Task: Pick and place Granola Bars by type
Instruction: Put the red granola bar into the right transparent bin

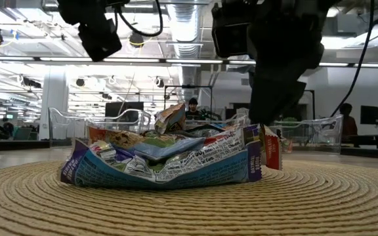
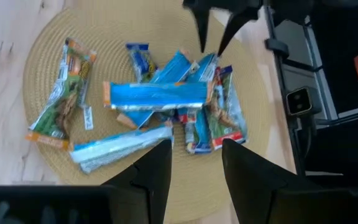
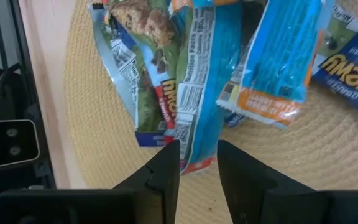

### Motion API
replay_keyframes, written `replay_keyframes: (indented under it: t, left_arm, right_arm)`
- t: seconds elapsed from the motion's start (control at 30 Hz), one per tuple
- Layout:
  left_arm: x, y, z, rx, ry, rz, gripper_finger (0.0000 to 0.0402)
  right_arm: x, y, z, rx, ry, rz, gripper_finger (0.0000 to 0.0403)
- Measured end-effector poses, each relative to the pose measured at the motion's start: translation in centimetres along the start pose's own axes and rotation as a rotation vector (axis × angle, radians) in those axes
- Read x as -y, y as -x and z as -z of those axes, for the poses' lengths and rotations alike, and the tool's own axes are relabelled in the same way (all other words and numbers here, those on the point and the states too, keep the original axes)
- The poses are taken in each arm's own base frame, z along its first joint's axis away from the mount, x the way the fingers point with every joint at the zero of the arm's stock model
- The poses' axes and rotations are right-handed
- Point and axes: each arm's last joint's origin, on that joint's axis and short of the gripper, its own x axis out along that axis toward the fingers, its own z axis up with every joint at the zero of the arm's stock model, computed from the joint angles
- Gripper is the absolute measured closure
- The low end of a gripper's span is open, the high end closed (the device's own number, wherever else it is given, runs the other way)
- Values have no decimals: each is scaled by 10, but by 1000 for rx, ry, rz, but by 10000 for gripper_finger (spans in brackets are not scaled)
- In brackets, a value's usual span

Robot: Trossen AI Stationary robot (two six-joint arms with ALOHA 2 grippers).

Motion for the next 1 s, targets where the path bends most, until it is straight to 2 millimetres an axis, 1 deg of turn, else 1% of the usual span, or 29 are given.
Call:
replay_keyframes:
  t: [0.17,0.43,0.53,0.7,0.87,1.0]
  left_arm:
    - [0,0,0,-2,8,-3,267]
    - [0,0,-1,6,11,0,267]
    - [0,0,-2,17,9,1,267]
    - [1,0,-2,23,9,2,267]
    - [1,0,-2,23,9,2,267]
    - [1,0,-2,23,9,1,267]
  right_arm:
    - [4,1,-4,-7,-9,-10,304]
    - [2,1,-3,-23,10,-40,303]
    - [3,1,-3,-22,8,-40,298]
    - [7,1,-7,-17,-38,-35,264]
    - [6,1,-6,-18,-35,-36,223]
    - [2,1,-3,-23,-21,-40,208]
